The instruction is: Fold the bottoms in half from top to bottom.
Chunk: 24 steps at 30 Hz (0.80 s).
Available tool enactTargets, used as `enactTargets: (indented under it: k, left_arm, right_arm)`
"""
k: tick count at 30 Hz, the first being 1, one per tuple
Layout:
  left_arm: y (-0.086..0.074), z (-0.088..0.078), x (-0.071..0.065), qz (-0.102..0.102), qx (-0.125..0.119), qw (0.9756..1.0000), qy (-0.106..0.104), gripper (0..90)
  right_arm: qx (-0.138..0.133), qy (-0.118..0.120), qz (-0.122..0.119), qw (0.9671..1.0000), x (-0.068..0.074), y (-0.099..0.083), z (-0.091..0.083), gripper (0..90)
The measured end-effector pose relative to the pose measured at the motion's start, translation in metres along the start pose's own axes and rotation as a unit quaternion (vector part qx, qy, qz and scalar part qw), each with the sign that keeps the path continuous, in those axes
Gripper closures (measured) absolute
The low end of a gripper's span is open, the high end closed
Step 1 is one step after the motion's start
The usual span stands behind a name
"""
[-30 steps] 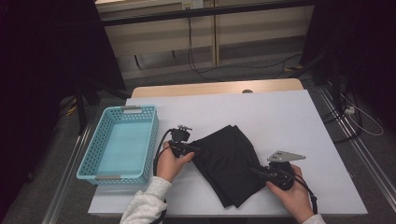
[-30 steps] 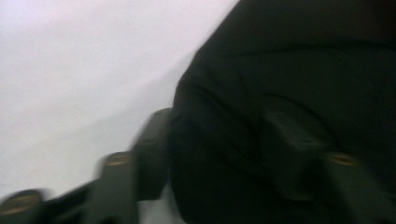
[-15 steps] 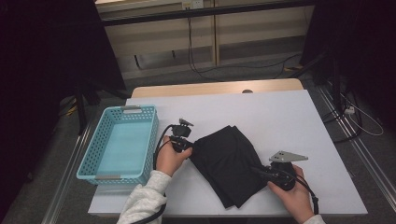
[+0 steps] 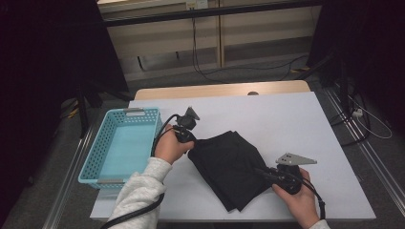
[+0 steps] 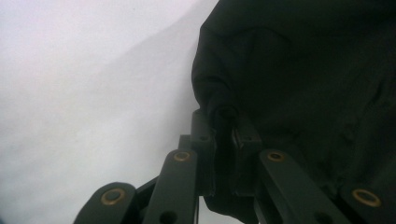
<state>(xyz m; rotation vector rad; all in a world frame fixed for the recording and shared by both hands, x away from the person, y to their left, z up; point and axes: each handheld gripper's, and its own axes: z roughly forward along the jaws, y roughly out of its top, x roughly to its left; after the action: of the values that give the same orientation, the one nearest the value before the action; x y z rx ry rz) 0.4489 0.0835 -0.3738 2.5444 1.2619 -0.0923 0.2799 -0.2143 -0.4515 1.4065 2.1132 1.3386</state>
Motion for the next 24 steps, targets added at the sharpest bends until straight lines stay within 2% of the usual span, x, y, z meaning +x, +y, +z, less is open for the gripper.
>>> enactTargets:
  k: [10,12,16,24]
  left_arm:
    - [0.002,-0.024,0.006,0.012,0.014,0.9997,0.016,82.4]
    - [0.003,-0.029,0.008,0.013,0.016,0.9997,0.014,82.4]
    - [0.004,-0.035,0.012,0.013,0.030,0.9994,0.006,82.4]
    - [0.008,-0.045,0.013,0.026,0.055,0.9980,0.016,82.5]
  right_arm:
    - [-0.020,0.009,0.003,0.9998,0.009,0.007,0.005,79.2]
    - [-0.020,0.013,0.001,0.9997,0.011,0.008,0.006,79.1]
    - [-0.021,0.015,-0.006,0.9997,0.014,0.010,0.009,79.1]
    - [-0.022,0.019,-0.010,0.9995,0.018,0.013,0.013,79.2]
